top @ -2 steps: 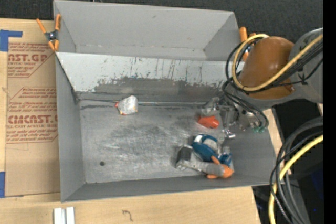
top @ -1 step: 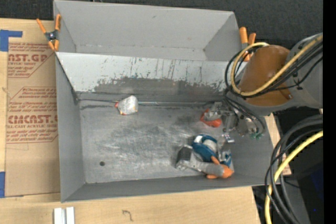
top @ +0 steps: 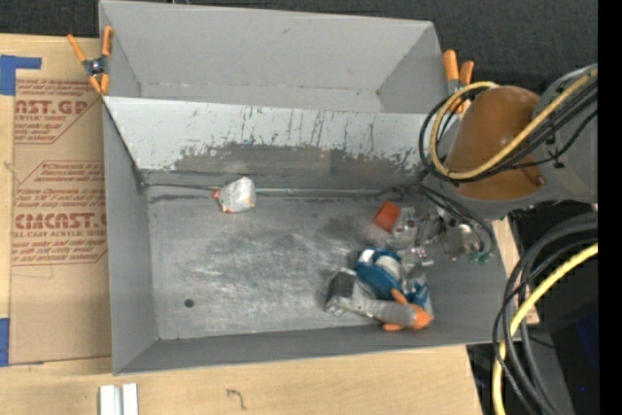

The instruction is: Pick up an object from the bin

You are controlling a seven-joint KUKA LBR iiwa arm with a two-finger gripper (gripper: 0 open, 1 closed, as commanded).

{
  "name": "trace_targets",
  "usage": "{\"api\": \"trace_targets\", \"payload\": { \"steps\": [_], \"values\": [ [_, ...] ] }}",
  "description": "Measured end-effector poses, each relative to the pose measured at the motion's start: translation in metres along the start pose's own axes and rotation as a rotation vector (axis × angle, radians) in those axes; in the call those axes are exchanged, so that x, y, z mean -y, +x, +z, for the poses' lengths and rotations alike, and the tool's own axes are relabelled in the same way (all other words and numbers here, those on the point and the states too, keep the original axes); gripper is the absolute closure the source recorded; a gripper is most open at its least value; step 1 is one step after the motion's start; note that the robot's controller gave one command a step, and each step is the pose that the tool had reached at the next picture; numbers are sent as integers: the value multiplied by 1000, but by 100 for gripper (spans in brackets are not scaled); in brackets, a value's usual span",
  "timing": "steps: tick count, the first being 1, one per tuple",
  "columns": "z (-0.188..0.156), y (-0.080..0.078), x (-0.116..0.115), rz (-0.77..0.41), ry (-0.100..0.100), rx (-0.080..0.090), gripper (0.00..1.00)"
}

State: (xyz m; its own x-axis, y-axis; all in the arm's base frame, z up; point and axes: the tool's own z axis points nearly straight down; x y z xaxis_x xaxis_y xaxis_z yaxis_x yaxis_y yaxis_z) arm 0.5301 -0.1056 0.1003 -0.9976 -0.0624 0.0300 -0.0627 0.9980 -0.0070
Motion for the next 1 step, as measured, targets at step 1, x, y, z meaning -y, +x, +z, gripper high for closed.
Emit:
{"api": "trace_targets", "payload": {
  "steps": [1],
  "values": [
    [0,0,0,0,0,0,100]
  ]
}}
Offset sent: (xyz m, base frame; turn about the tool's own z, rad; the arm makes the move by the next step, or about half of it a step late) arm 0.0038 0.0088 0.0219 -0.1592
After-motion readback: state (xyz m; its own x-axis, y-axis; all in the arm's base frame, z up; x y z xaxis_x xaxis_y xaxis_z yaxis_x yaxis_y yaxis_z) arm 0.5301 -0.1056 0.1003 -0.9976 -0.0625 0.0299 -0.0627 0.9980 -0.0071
